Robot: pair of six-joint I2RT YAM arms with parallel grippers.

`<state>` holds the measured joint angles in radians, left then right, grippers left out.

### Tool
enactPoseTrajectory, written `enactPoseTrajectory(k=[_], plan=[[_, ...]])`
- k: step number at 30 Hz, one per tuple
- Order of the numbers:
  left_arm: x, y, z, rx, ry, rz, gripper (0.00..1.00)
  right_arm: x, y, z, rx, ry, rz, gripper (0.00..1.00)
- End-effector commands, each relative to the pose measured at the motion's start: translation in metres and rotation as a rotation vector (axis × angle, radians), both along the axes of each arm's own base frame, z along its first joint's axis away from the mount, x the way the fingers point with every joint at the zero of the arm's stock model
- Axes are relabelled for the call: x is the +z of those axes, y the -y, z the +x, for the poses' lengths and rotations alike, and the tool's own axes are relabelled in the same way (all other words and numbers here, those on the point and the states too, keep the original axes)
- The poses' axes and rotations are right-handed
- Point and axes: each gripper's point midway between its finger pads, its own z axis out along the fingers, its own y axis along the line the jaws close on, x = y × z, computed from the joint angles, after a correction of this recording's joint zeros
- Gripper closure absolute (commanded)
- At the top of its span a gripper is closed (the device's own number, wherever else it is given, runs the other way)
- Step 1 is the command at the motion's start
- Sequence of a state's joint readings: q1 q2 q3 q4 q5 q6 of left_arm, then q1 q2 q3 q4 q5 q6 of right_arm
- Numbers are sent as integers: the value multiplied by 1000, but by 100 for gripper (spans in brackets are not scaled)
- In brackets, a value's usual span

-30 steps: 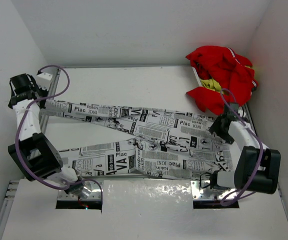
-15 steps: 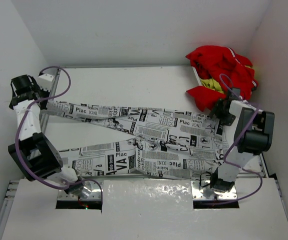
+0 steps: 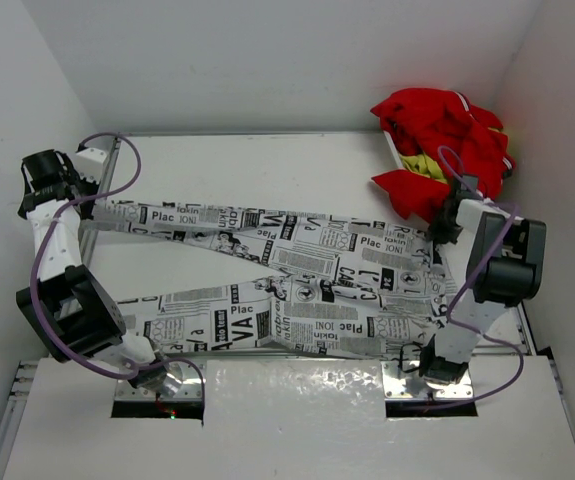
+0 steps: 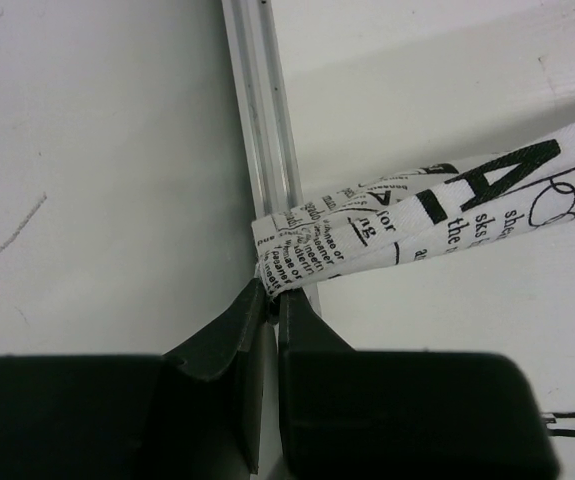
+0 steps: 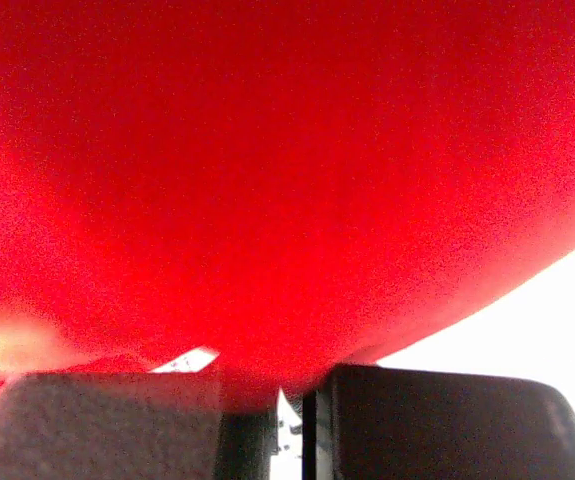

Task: Fold and stack the trousers
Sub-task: Fold the trousers

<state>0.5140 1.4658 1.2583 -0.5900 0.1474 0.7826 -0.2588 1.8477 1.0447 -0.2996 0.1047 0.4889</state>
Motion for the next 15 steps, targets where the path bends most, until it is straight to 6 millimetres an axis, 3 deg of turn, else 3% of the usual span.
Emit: enactPoseTrajectory(k=[1,4,8,15], plan=[[27,-12,8,7,61,55,100,10,-5,-18,34,-19,0,100],[26,-15,10,8,60,61,100,49,3,-5,69,79,-49,100],[18,-16,16,14,55,40,100,82,1,2,97,177,-48,100],[15,-32,46,64,77,11,100,100,2,-6,49,280,-25,100]])
